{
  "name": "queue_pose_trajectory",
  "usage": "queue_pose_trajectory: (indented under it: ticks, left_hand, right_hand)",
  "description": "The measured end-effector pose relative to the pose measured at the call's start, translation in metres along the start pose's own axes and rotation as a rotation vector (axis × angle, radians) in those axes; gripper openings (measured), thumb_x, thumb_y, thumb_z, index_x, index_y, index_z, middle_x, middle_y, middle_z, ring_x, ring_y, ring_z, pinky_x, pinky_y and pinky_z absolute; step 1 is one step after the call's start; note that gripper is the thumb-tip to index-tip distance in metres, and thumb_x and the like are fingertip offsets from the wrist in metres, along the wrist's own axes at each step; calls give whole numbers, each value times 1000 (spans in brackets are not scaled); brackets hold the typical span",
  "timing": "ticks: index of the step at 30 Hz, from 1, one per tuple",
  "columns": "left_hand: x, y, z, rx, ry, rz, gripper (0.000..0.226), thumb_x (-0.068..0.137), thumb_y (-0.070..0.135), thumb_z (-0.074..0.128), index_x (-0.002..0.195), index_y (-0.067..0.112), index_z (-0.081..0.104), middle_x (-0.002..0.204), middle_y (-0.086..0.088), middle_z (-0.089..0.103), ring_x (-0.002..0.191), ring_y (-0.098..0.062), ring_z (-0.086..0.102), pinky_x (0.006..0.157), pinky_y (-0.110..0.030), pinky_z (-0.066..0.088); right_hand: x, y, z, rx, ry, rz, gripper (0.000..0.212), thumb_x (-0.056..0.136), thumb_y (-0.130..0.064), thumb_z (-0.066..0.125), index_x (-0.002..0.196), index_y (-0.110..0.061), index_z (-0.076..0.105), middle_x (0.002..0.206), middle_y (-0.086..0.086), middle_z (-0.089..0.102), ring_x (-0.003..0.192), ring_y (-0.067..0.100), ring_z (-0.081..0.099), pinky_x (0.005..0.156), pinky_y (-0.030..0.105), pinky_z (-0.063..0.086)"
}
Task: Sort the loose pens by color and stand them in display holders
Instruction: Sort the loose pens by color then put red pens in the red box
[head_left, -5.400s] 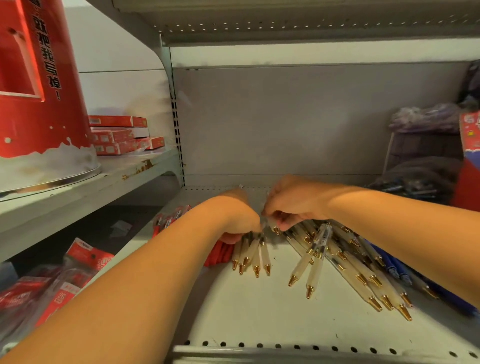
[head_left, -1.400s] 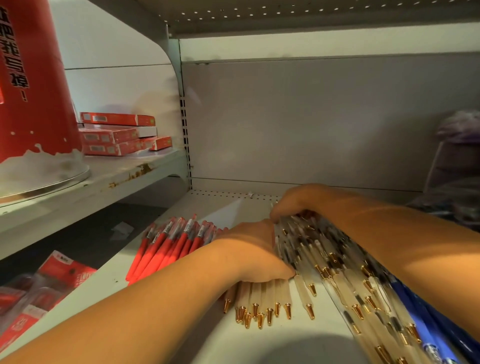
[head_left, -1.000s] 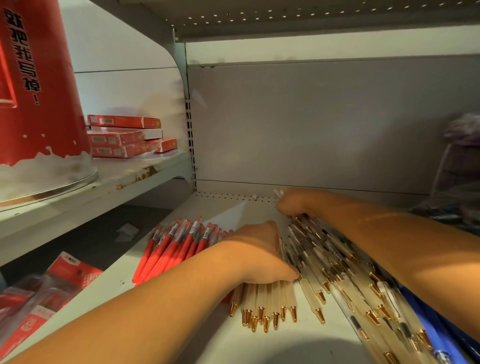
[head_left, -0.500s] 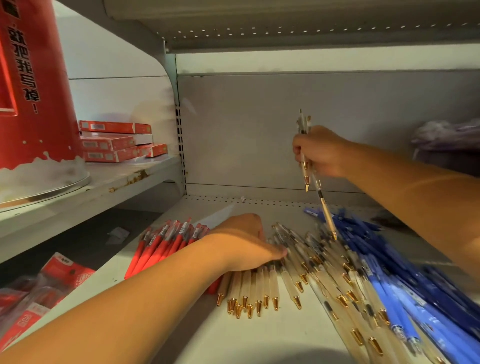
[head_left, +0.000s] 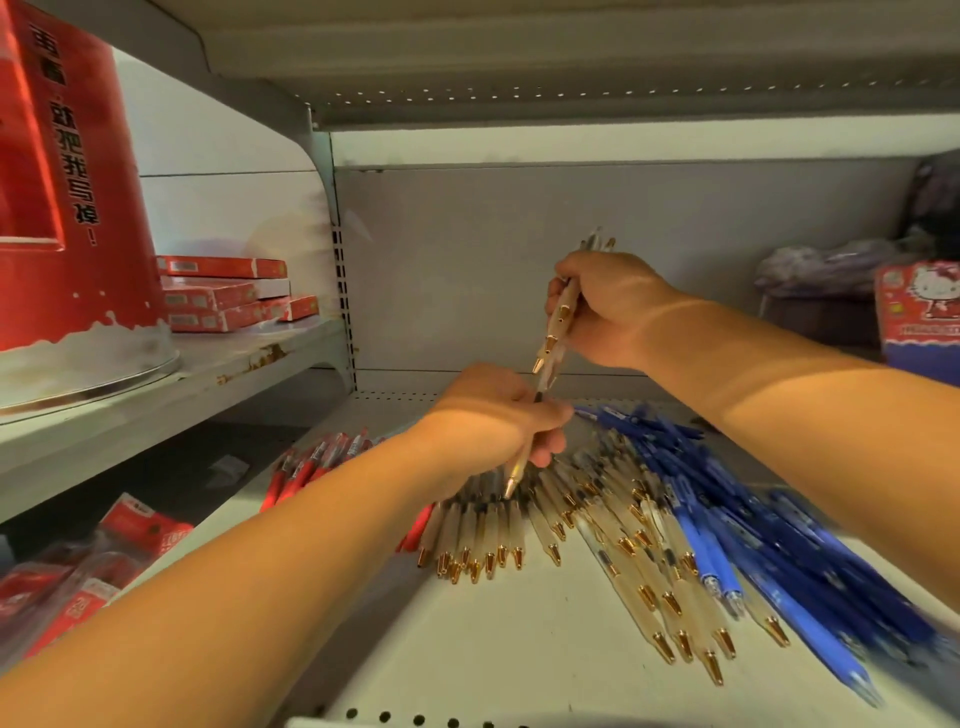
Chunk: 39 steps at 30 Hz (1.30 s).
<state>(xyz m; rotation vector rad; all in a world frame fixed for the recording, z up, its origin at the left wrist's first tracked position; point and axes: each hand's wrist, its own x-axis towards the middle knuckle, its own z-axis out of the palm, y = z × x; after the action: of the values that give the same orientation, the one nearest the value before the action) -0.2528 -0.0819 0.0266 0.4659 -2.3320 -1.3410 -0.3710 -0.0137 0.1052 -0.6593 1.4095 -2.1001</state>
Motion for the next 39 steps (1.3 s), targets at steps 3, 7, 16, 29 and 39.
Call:
queue_pose_trajectory:
  ticks: [3, 7, 16, 29, 39]
  left_hand:
    - [-4, -6, -15, 147, -87, -166, 27, 86, 36, 72, 82, 10, 68, 60, 4, 68, 49, -6, 61, 49, -13, 47]
    - [-2, -14, -31, 467, -93, -307, 43, 81, 49, 74, 62, 17, 52, 46, 5, 48, 36, -12, 43, 45, -17, 44]
    - [9, -22, -13, 499, -83, -407, 27, 87, 27, 75, 94, 4, 62, 83, -7, 70, 51, -10, 67, 55, -22, 59]
    - [24, -23, -9, 832, -109, -264, 42, 86, 54, 66, 84, 15, 50, 73, 2, 52, 62, -11, 52, 47, -23, 41]
    - [31, -22, -6, 1032, -254, -119, 77, 88, 66, 53, 151, 28, 30, 147, -1, 45, 131, -25, 43, 109, -45, 35]
  right_hand:
    - [-1, -7, -24, -73, 102, -19, 13, 99, -5, 46, 89, -11, 52, 72, 4, 48, 59, 13, 44, 56, 26, 42]
    - [-8, 15, -48, -501, 62, 186, 12, 95, -2, 49, 84, -5, 53, 68, 4, 47, 52, 12, 42, 45, 24, 39]
    - [-32, 80, -19, -972, -422, 409, 13, 100, -14, 53, 106, -3, 56, 90, 8, 61, 57, 11, 52, 62, 22, 52]
    - [-19, 49, -54, -1288, -233, 121, 12, 95, -18, 60, 97, -8, 65, 80, 6, 69, 58, 11, 66, 51, 21, 54]
    - [-17, 60, -86, -1745, -271, 242, 47, 86, -69, 52, 68, -30, 34, 73, -5, 41, 68, 14, 56, 54, 23, 54]
